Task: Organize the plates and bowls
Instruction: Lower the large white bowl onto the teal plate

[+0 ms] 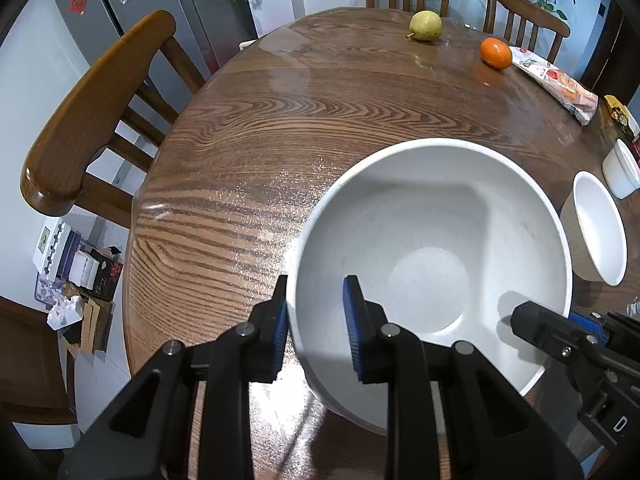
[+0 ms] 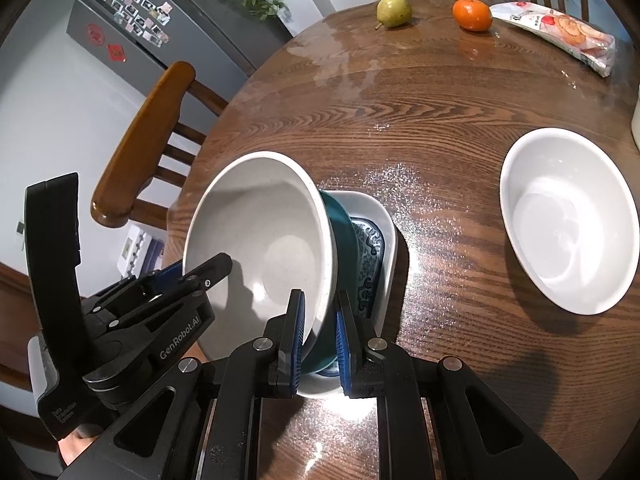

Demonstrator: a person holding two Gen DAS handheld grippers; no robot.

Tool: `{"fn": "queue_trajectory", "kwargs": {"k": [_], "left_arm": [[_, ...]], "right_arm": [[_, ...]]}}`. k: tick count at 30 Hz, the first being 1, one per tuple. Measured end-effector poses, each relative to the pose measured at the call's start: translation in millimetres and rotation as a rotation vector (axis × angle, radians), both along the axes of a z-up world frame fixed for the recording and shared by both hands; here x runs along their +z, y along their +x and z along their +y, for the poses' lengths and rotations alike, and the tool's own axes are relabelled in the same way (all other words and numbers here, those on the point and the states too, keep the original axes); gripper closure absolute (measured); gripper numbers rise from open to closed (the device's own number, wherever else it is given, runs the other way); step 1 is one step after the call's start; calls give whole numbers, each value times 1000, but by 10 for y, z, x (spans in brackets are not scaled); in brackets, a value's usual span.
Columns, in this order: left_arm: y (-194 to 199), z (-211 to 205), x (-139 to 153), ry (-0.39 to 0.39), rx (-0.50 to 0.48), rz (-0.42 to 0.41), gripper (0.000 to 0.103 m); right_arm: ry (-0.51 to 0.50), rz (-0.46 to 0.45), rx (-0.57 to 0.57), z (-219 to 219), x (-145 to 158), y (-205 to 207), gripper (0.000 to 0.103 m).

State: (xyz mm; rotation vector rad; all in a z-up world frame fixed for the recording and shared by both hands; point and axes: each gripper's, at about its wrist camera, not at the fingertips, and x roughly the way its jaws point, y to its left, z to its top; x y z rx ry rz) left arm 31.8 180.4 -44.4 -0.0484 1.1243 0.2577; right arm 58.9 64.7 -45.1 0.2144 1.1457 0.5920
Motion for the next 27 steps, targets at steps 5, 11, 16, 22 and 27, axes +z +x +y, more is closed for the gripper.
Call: {"fn": "queue_trajectory", "kwargs": {"k": [5, 11, 16, 22, 27], "left_arm": [[2, 3, 0, -1, 0, 0, 78], [26, 15, -14, -10, -3, 2, 78], [36, 20, -17, -8, -6, 2, 78], [46, 17, -17, -4, -9, 2, 78], [44, 25, -15, -4, -9, 2, 78]], "right_arm": [[-1, -2, 0, -1, 4, 12, 88], [-2, -6, -3, 3, 17, 45, 88], [-4, -9, -6, 17, 28, 69, 88], [-5, -10, -8, 14, 29, 69, 87], [-5, -10, -8, 15, 33, 76, 88]]}}
